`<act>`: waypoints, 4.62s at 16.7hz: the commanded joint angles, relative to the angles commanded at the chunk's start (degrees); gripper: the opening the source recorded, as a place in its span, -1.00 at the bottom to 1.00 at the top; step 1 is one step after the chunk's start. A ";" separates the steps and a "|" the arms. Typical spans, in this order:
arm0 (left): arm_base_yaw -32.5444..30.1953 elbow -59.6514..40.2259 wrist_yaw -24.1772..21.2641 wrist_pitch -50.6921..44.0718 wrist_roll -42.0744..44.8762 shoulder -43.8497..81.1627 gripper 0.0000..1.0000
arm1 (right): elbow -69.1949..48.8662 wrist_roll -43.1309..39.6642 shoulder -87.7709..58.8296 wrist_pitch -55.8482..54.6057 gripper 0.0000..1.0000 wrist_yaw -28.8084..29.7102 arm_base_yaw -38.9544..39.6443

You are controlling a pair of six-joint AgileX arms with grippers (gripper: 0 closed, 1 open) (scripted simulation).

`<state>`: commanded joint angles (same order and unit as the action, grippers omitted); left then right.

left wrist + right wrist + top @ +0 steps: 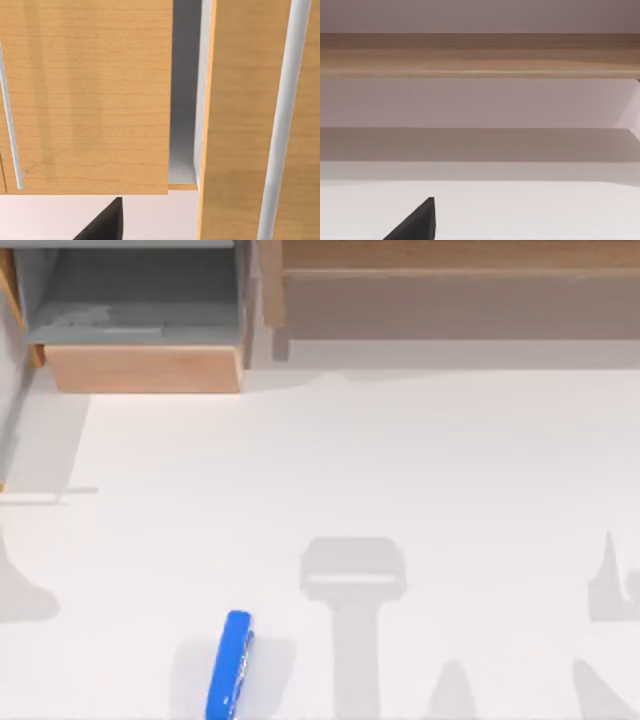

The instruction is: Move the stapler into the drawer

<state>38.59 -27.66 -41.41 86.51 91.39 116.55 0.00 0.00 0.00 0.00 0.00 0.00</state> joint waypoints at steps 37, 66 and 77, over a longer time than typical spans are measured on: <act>-25.42 -3.04 4.28 -42.34 -58.86 -22.81 1.00 | 0.00 0.00 0.00 0.00 1.00 0.00 0.00; -87.96 -20.69 48.88 -131.79 -129.69 -33.06 1.00 | 0.00 0.00 0.00 0.00 1.00 0.00 0.00; -87.49 -18.44 49.06 -125.83 -129.10 -29.19 1.00 | 0.00 0.00 0.00 0.00 1.00 0.00 0.00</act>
<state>-48.90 -46.10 7.65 -39.31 -37.71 87.36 0.00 0.00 0.00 0.00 0.00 0.00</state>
